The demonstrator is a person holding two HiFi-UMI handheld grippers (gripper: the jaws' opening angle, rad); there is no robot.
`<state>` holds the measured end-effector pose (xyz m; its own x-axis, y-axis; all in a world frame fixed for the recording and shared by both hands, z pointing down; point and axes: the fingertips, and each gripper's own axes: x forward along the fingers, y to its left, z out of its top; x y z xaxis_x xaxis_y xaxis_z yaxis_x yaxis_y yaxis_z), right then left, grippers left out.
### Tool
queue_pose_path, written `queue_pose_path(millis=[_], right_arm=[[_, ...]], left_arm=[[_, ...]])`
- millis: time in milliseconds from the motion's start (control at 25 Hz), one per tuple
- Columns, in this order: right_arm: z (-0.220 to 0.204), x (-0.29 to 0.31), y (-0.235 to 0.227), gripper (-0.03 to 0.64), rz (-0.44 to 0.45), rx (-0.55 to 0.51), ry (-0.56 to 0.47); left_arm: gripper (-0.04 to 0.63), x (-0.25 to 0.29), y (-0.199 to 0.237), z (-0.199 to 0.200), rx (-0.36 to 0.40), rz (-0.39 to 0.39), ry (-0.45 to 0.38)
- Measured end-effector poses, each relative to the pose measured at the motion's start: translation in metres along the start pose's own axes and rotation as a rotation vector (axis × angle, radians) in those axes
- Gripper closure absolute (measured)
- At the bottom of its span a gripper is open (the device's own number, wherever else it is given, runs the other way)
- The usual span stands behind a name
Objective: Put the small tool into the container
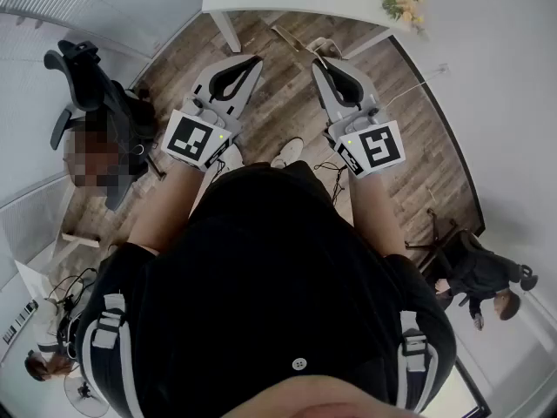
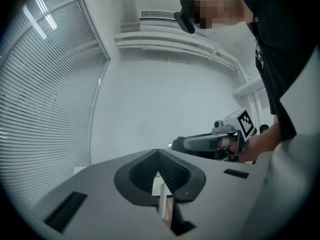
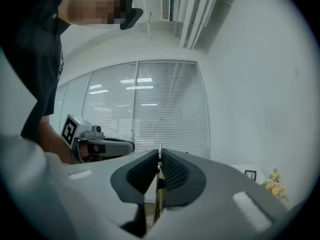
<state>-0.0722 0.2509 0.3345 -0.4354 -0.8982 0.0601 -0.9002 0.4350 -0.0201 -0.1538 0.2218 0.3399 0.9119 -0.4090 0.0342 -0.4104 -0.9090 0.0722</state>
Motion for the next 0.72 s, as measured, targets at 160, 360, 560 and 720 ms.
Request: queue_pose_path(millis=[160,360,560,720], right_arm=[[-0.002,0.007,0.02,0.584,-0.013,0.004,-0.005],[-0.004,0.006,0.037,0.586,-0.016,0.064,-0.014],[0.001,0.007,0.045,0.588,-0.017,0.064,-0.022],[0.003,0.005,0.046,0.588,-0.014,0.053,-0.014]], left_arm=[[0.588,-0.017,0.012,-0.005,0.003,-0.016,-0.006],[0.588,-0.033,0.012,-0.006,-0.002,-0.037,-0.014],[0.588,-0.039,0.013,0.0,0.006,-0.052,-0.023],[0.588,-0.038,0.011,0.003,0.009,-0.056,-0.024]])
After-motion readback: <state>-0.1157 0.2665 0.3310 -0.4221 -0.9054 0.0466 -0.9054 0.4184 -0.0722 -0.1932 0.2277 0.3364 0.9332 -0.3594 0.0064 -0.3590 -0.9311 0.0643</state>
